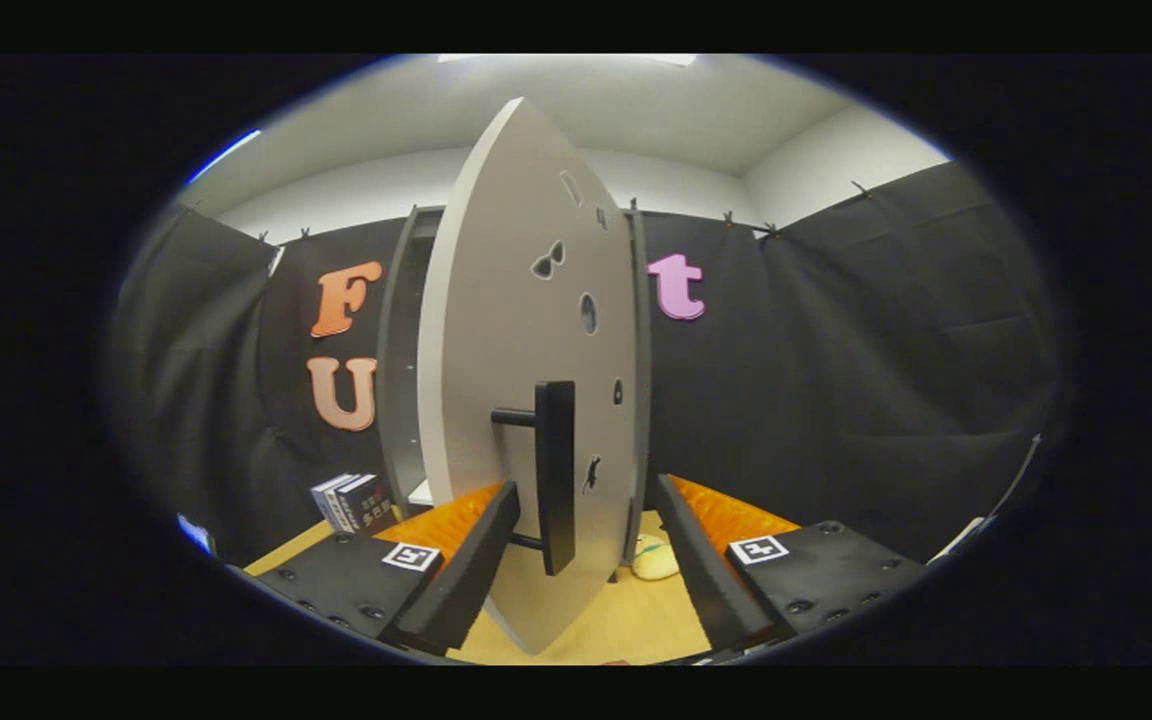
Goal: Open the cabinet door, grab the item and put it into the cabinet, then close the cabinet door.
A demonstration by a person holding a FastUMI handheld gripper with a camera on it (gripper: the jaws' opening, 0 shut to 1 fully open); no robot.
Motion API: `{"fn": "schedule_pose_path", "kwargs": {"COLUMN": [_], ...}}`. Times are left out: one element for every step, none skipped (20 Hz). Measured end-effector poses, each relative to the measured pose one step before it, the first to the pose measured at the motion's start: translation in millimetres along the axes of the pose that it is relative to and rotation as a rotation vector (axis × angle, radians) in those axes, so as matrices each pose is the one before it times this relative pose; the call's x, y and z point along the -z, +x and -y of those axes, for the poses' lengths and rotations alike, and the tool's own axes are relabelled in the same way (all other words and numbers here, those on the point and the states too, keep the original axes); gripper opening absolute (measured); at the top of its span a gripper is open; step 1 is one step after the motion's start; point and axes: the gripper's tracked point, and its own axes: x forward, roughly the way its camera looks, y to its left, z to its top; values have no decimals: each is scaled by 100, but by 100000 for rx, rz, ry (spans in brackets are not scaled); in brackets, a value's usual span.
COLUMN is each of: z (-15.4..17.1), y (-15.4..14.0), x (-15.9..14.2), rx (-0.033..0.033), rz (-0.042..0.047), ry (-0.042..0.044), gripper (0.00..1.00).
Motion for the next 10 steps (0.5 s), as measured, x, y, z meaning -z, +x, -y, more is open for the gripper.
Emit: {"fn": "schedule_pose_path", "kwargs": {"z": [-1389, -1461, -1381, -1212, -808, -703, -399, -529, -477, -408], "y": [661, 628, 625, 504, 394, 356, 513, 619, 507, 614], "x": [453, 223, 134, 15, -200, -33, -15, -185, -243, -239], "rx": [-2902, -3502, -3165, -2488, -2290, -1859, -1769, -1606, -1324, -744], "rz": [-1036, -677, -470, -45, 96, 15, 148, 341, 282, 434], "ry": [-215, -406, -455, -406, -323, -111, 121, 600, 610, 363], "gripper": [94, 94, 94, 94, 94, 94, 94, 94, 94, 94]}}
